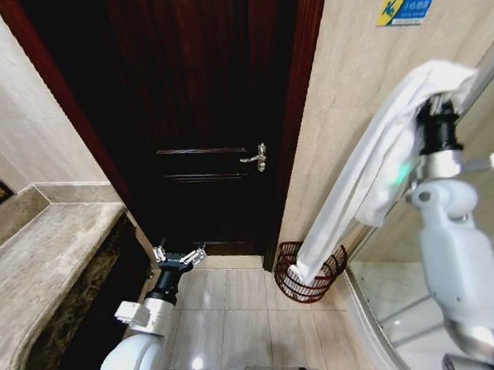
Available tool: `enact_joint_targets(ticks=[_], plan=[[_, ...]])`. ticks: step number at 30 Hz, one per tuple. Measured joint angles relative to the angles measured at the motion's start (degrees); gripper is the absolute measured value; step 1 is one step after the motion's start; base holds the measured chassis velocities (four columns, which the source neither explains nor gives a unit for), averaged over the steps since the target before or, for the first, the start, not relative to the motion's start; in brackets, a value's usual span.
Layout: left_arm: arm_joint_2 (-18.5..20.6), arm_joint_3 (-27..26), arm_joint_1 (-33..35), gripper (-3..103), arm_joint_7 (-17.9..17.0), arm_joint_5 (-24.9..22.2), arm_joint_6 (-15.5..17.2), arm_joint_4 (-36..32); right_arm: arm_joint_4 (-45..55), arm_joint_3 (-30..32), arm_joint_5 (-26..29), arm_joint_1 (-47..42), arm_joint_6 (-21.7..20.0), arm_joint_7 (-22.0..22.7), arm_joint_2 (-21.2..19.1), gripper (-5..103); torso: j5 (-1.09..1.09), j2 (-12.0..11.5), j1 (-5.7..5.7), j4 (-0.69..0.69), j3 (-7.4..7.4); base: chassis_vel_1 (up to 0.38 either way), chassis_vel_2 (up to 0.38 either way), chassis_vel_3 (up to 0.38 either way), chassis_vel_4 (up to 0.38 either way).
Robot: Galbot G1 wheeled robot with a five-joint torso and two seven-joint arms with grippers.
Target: Discard the used towel into the hamper.
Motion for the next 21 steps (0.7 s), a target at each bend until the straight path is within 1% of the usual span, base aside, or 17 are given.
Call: enact_joint_targets(ticks=[3,13,21], plan=[[0.0,0.0,0.0,100,0.0,0.0,0.0,0.0,-0.1,0.2,-0.7,-2.6,0.9,-0.5,0.9,7,-0.03,0.0,0.00,0.01,0.00,0.000,0.000,0.000,0.000],[0.0,0.0,0.0,100,0.0,0.0,0.0,0.0,1.0,1.1,-2.8,-9.7,2.3,-1.4,4.3,7,-0.02,0.0,0.00,0.00,0.00,0.000,0.000,0.000,0.000],[0.0,0.0,0.0,100,0.0,0.0,0.0,0.0,0.8,0.7,-4.1,-13.9,4.8,-1.0,7.6,7,-0.03,0.0,0.00,0.00,0.00,0.000,0.000,0.000,0.000]])
